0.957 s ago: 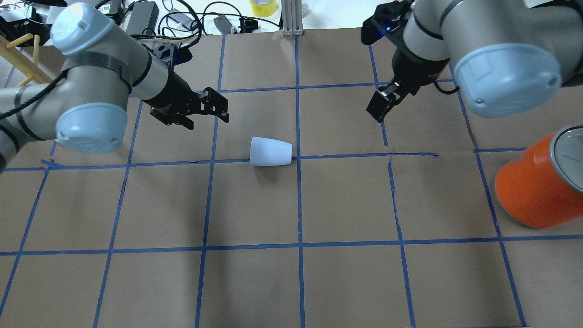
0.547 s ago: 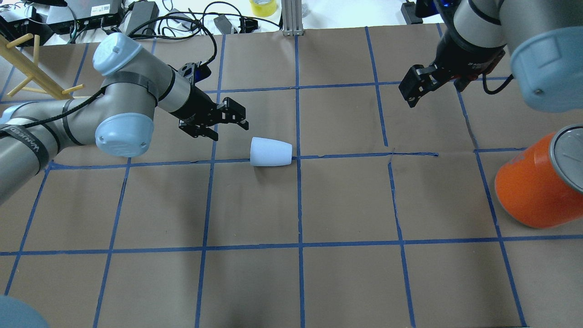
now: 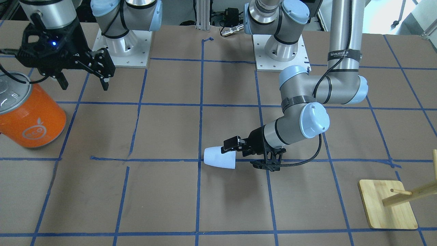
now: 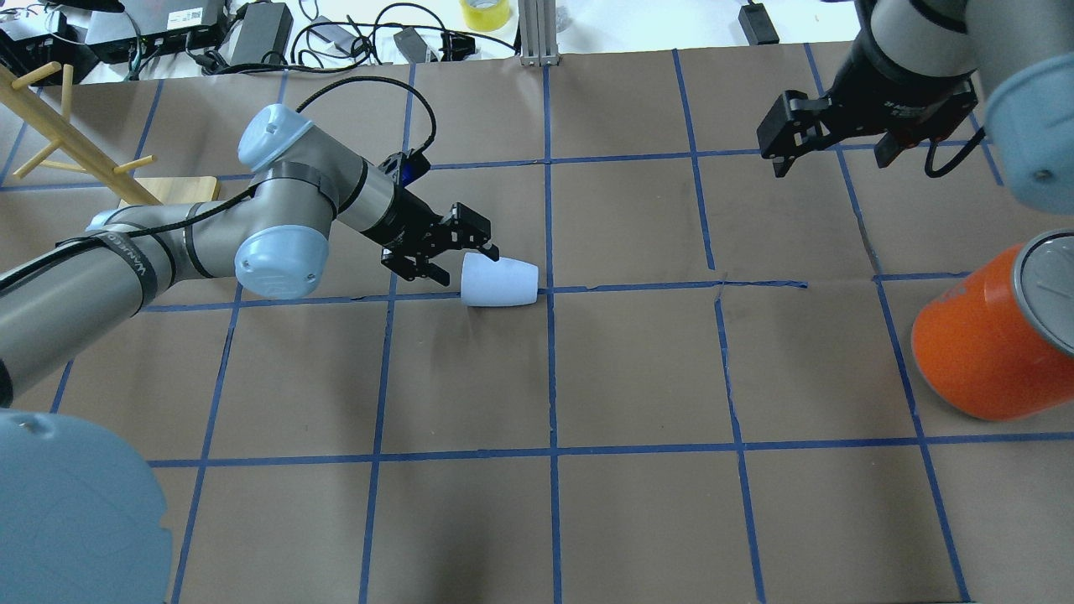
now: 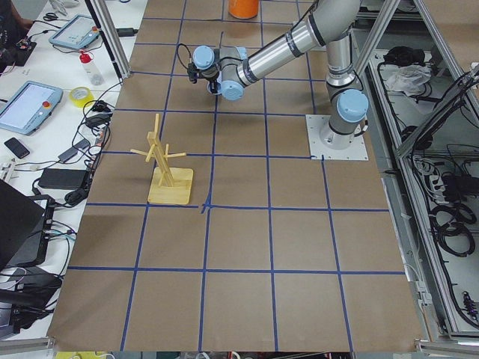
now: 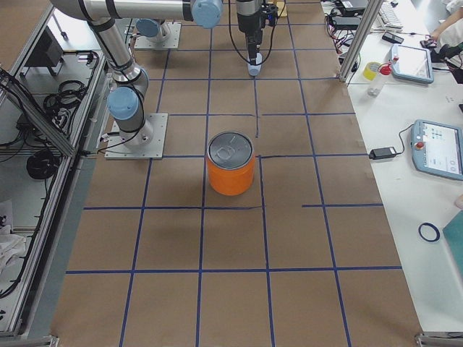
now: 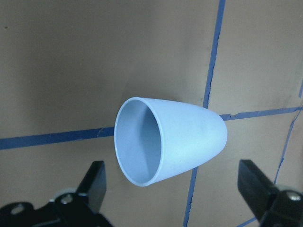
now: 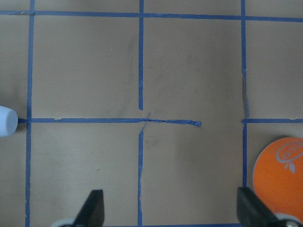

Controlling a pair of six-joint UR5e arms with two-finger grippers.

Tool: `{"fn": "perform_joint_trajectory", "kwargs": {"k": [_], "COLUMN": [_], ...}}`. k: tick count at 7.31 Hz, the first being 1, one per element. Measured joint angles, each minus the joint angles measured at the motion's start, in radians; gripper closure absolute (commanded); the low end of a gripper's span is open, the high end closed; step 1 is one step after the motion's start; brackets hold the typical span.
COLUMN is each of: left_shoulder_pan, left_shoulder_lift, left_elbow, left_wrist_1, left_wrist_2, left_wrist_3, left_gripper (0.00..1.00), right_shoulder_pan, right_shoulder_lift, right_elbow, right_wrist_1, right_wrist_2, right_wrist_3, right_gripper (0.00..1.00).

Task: Flip cup
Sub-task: 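Grasp the cup's closed end with the left gripper, then lift and rotate the cup upright with the left gripper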

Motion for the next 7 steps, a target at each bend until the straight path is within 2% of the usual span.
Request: {"fn": "perform_joint_trajectory", "kwargs": {"k": [1,2,4,7], "left_shoulder_pan": [-0.013,-0.021,-0.025,-0.026], "left_shoulder_lift": [-0.018,-0.034,-0.052,-0.052], "left_elbow": [0.002,0.003,0.016,0.123], "left_wrist_1": [0.02,0.031,0.035,0.019], "left_wrist_2": [-0.001,-0.003,-0.005,0.011], "left_wrist_3": [-0.026,-0.055,-0.095,-0.27], "left_gripper": [0.66,1.0,1.0,1.0], "right_shoulder_pan": [0.002,0.003,0.002,-0.006], "right_shoulder_lift": [0.01,0.028,0.044,0.135], "right_elbow": [-0.002,-0.013,-0.079,-0.201], "right_wrist_1": [0.034,0.101,0.179,0.242], "right_wrist_2": [0.014,0.026,0.033,0.029], "right_wrist_3": [0.012,0.013,0.001,-0.004], "right_gripper": [0.0,0.0,0.0,0.0]}}
